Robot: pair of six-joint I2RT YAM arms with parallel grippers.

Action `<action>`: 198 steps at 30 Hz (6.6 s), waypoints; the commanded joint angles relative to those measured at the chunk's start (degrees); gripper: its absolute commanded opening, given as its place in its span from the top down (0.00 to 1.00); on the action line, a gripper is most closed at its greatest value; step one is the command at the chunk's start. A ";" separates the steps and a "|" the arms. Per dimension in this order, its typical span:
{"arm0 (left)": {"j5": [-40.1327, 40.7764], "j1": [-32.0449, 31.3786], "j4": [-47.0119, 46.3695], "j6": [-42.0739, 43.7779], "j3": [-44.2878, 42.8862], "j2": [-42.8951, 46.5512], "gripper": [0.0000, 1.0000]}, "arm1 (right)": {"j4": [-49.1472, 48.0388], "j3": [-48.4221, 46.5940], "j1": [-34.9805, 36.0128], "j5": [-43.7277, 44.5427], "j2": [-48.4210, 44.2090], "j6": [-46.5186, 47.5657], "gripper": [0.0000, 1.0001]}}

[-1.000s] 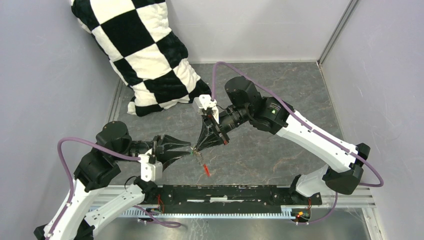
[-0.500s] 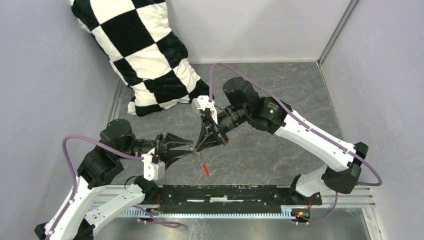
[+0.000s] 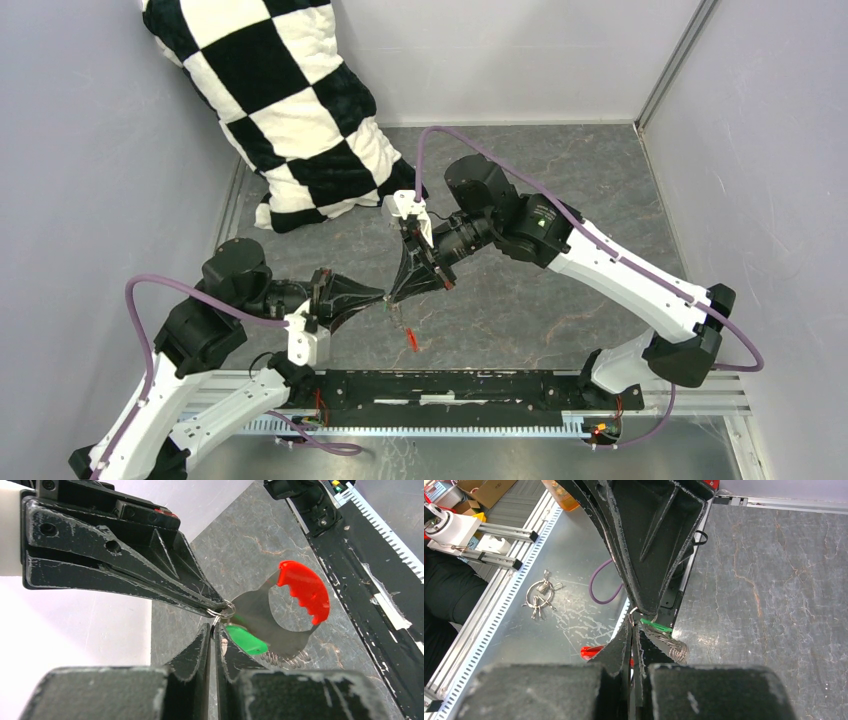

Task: Put the keys on the keyring
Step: Adjust the key on the keyring.

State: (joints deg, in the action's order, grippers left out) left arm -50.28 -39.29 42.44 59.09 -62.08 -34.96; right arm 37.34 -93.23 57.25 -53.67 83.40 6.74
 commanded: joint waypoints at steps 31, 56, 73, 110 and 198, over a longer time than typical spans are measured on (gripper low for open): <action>0.03 0.00 1.36 14.62 1.99 2.86 0.87 | -67.76 34.14 -0.57 16.26 -17.50 -33.02 0.99; 7.47 0.09 -21.13 -41.82 1.64 3.19 0.68 | -69.96 39.01 6.57 27.55 -20.91 -14.41 0.99; 11.27 0.09 -16.68 -39.99 1.09 1.86 0.86 | -64.66 35.08 7.64 28.10 -19.83 -9.14 0.99; 11.73 0.01 -9.90 -22.00 -2.26 -1.18 0.98 | -4.45 -0.63 7.78 29.21 -6.79 6.18 0.78; 9.55 0.05 -7.88 -12.14 1.58 3.76 0.98 | -63.46 37.00 1.38 19.12 -22.81 -18.45 1.00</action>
State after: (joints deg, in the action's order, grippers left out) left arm -39.57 -39.24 32.97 41.89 -59.66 -31.70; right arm -17.06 -57.52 58.81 -34.94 60.58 -7.55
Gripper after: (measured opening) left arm 0.043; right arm 0.011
